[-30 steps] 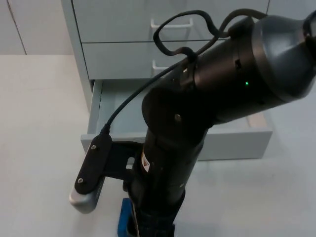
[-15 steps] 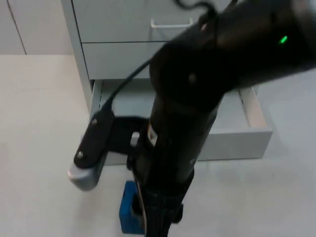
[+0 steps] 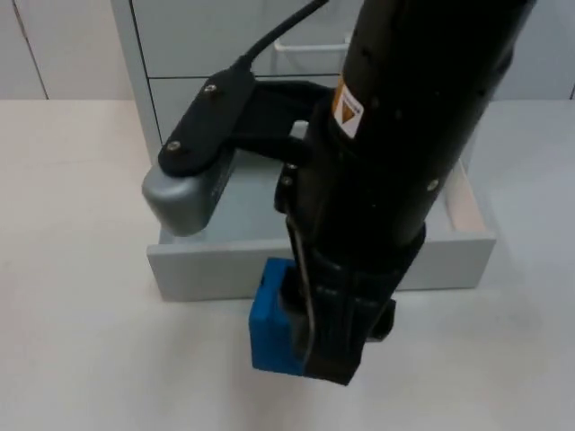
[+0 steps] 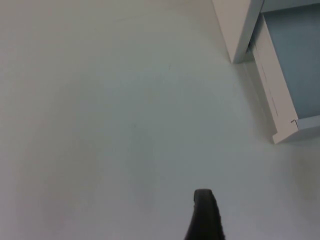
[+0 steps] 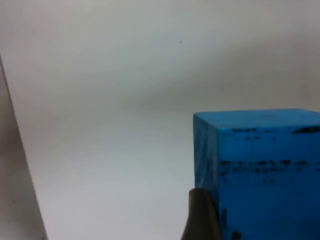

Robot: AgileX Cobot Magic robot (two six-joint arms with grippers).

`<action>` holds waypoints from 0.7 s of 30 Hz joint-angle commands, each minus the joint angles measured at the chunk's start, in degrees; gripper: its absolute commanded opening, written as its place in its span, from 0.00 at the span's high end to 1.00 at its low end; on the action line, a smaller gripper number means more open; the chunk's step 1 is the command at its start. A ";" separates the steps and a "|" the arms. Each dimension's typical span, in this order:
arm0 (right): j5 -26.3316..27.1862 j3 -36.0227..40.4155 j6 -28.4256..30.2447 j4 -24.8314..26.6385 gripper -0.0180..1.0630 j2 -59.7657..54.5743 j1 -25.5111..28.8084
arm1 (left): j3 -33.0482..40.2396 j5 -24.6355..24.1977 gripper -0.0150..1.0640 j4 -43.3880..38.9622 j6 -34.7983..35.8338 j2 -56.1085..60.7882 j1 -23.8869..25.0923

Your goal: Open the drawer with the left hand, place the block into the drawer with the right hand, then close the drawer with the left hand.

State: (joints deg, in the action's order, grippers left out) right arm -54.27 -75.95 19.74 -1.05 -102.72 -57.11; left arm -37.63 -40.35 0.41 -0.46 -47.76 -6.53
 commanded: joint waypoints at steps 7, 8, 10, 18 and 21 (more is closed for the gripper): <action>-1.17 -0.28 -8.97 0.08 0.98 1.22 6.90 | 0.28 0.44 0.44 -0.03 0.46 0.38 0.17; -1.17 -0.28 -10.67 0.08 0.98 1.37 8.12 | 0.28 0.44 0.44 -0.03 0.46 0.38 0.17; -0.95 -0.28 -12.79 0.08 0.98 1.88 10.92 | 0.28 0.44 0.44 -0.03 0.46 0.38 0.17; 4.19 1.73 -23.97 -2.47 0.98 4.03 17.22 | 0.28 0.44 0.44 -0.03 0.46 0.38 0.17; 7.81 4.66 -35.68 -11.05 0.98 4.92 17.94 | 0.28 0.44 0.44 -0.03 0.46 0.38 0.17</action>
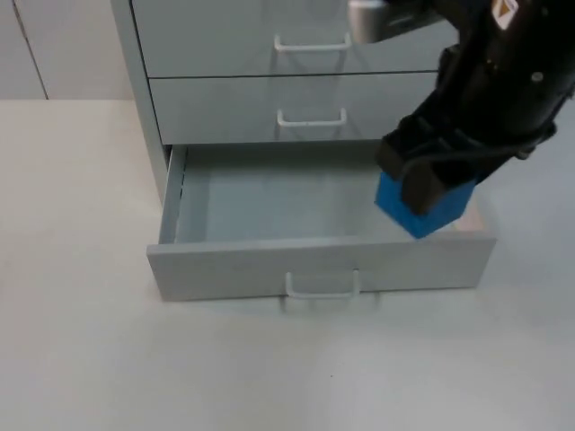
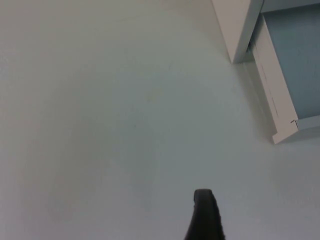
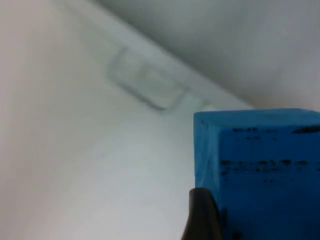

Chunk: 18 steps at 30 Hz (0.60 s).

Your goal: Open the drawer with the left hand, place the block into the drawer with the right hand, then close the drawer with the left hand.

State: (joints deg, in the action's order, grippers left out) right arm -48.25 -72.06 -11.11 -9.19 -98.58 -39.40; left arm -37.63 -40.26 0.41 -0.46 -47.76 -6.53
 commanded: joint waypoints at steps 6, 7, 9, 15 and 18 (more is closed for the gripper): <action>9.13 4.96 -14.22 -8.72 0.98 0.90 0.23 | 0.28 0.35 0.44 -0.03 0.46 0.28 0.17; 10.87 5.27 -15.19 -8.72 0.98 0.90 0.23 | 0.28 0.35 0.44 -0.03 0.46 0.28 0.17; 13.72 5.32 -16.66 -9.07 0.98 0.67 0.23 | 0.28 0.35 0.44 -0.03 0.46 0.28 0.17; 18.67 5.21 -27.38 -15.85 0.98 -1.63 0.23 | 0.28 0.35 0.44 -0.03 0.46 0.28 0.17; 19.48 5.21 -31.87 -18.67 0.98 -3.28 0.09 | 0.28 0.35 0.44 -0.03 0.46 0.28 0.17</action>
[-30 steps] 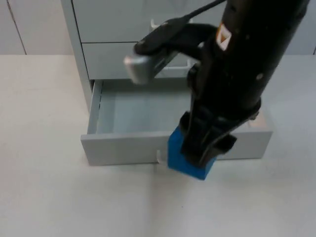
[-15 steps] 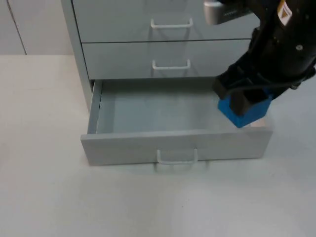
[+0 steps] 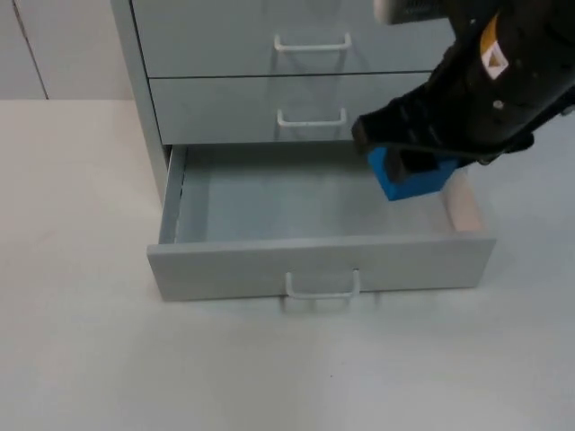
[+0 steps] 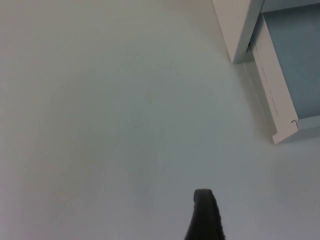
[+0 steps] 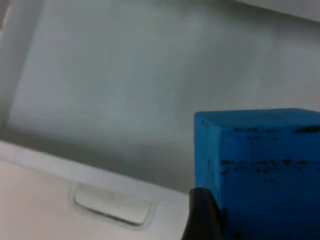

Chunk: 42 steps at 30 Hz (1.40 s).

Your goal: Open the drawer with the left hand, place the block into the drawer with the right hand, then close the drawer with the left hand.

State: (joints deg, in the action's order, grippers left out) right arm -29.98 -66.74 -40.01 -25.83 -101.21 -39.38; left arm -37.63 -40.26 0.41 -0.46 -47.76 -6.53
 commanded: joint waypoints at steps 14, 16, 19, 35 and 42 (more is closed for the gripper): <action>8.88 -0.18 -35.98 -31.70 0.98 -10.18 0.07 | 0.28 0.70 0.44 0.07 0.46 0.27 0.17; 9.15 -1.23 -40.89 -36.14 0.98 -12.37 0.07 | 0.28 0.70 0.44 0.07 0.46 0.27 0.17; 9.24 -3.18 -40.89 -37.00 0.98 -14.68 -0.01 | 0.28 0.70 0.44 0.07 0.46 0.27 0.17; 8.99 -7.51 -40.48 -36.98 0.42 -20.87 -0.01 | 0.28 0.93 0.44 0.07 0.46 0.27 0.17; 8.99 -7.51 -40.48 -36.84 0.29 -20.33 -0.01 | 0.28 1.03 0.44 0.07 0.46 0.27 0.17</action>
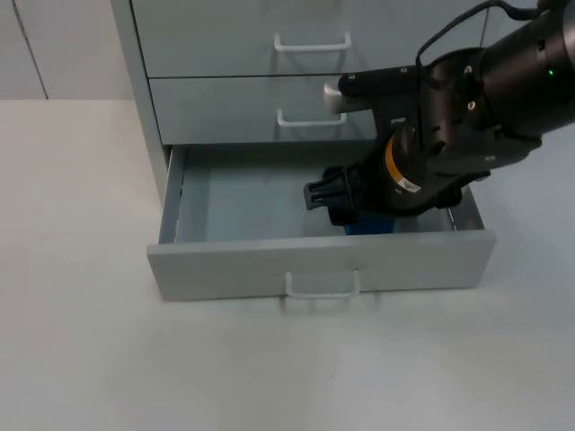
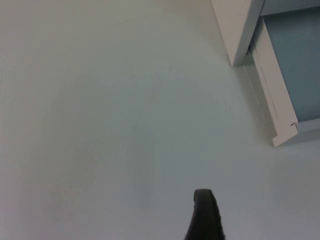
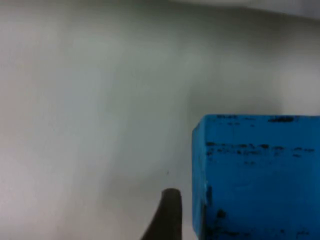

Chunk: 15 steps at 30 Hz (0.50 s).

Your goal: Open the drawer with the left hand, place the block into the drawer with the right hand, then close the drawer with the left hand.

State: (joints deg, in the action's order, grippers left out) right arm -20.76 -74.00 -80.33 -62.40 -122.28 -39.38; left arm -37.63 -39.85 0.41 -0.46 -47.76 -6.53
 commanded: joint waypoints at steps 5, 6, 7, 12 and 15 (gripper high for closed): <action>-1.45 -0.25 4.71 6.27 0.29 5.40 -0.93 | 0.28 0.62 0.44 0.07 0.46 0.27 0.17; -2.78 -0.25 7.55 8.98 0.29 6.69 -1.45 | 0.28 0.62 0.44 0.18 0.46 0.27 0.17; -2.78 -0.25 7.55 8.98 0.29 6.69 -1.45 | 0.28 0.62 0.44 0.18 0.46 0.27 0.17; -11.40 -0.25 20.32 23.50 0.29 11.44 -3.30 | 0.28 0.51 0.44 0.18 0.46 0.27 0.17; -15.14 -0.15 27.62 30.55 0.29 12.98 -3.82 | 0.28 0.40 0.44 0.18 0.46 0.27 0.17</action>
State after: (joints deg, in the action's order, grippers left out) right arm -34.02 -74.00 -55.27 -34.70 -110.19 -42.79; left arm -37.63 -39.85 0.41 -0.46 -47.76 -6.53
